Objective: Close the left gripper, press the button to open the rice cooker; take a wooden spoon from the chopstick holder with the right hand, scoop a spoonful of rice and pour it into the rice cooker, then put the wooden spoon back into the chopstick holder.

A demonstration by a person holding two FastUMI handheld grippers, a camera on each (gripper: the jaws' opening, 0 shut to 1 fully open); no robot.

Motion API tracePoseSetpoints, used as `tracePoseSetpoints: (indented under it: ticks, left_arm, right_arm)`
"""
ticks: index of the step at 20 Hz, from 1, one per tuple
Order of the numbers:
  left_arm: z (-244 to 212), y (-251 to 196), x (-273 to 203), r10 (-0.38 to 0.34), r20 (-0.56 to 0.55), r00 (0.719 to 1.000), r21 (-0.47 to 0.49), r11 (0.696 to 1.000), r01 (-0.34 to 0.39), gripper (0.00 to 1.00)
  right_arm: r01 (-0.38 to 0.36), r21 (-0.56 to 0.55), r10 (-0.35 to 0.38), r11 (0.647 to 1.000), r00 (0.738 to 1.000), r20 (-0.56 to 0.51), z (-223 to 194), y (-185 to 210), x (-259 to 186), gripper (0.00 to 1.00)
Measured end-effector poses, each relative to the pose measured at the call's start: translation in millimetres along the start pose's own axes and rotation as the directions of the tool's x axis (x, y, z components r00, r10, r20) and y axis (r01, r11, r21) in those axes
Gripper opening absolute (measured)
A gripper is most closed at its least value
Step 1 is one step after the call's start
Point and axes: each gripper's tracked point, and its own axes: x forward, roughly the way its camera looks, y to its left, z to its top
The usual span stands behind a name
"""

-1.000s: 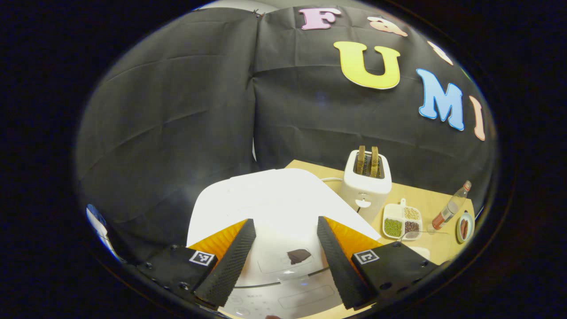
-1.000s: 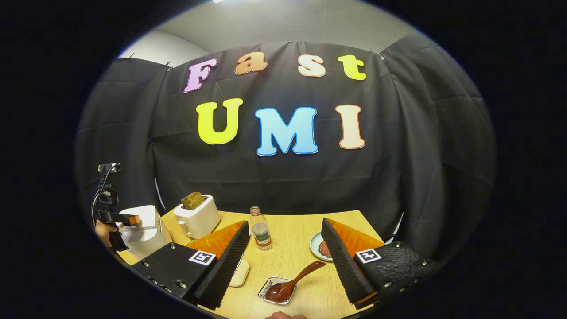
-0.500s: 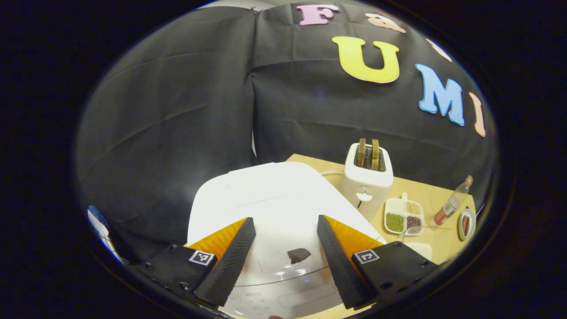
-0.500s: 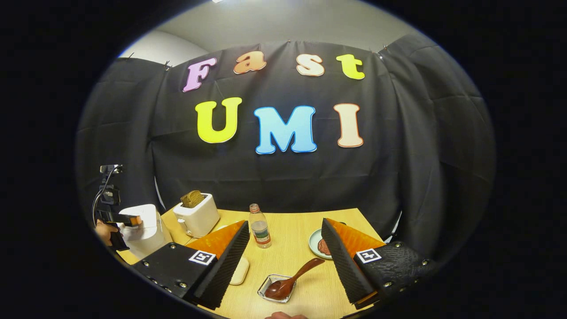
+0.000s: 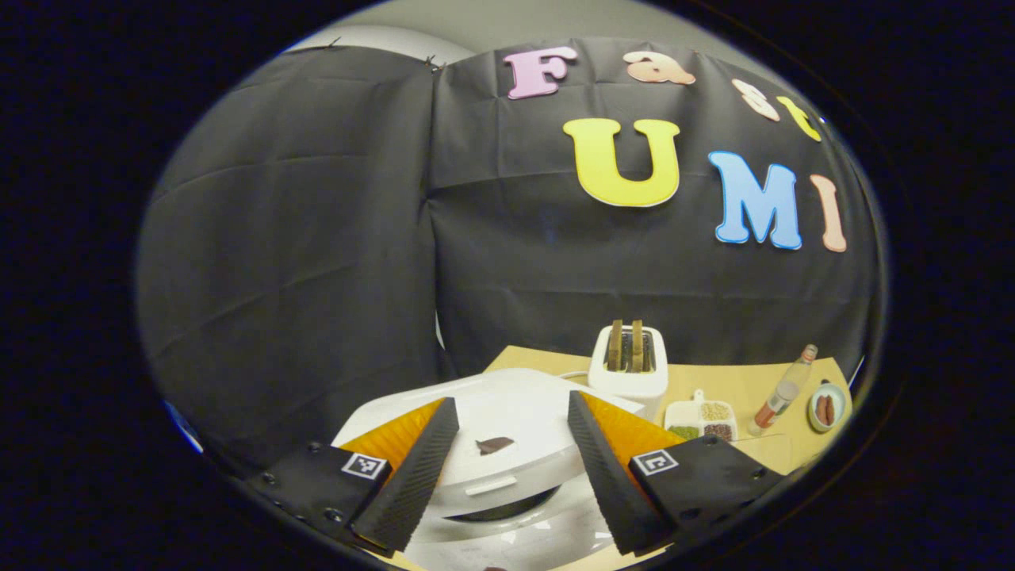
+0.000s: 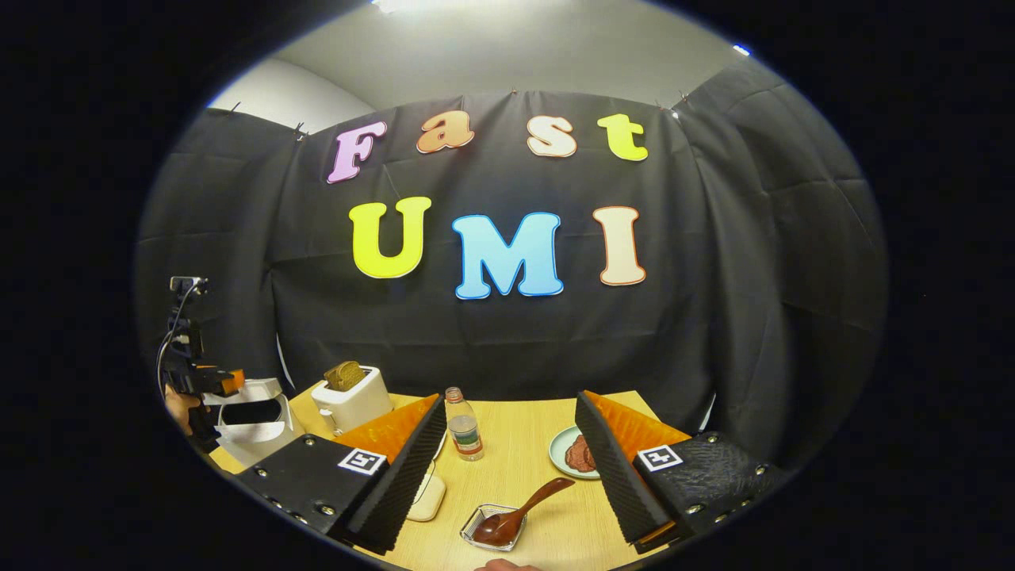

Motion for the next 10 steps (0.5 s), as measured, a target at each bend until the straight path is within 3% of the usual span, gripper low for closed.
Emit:
tracePoseSetpoints:
  ticks: [2,5,7,10]
  left_arm:
    - [-31,-1,6,-0.021,-0.112,0.993,-0.072,0.997,0.013,0.99]
    - [-54,-2,12,-0.002,-0.101,0.995,0.019,1.000,0.004,0.93]
    - [-77,-4,12,0.007,-0.159,0.987,0.018,1.000,-0.004,0.96]
    - [-74,-5,16,0.016,-0.123,0.992,0.016,1.000,-0.014,0.94]
  right_arm:
    - [-0.012,0.000,0.012,1.000,1.000,0.000,2,4,-2,0.99]
    - [-0.013,-0.013,0.013,1.000,1.000,0.010,7,4,-6,0.99]
    - [-0.010,-0.030,0.011,1.000,1.000,0.006,5,2,-8,0.99]
    - [-0.003,-0.028,0.002,1.000,1.000,-0.011,1,-2,-10,0.99]
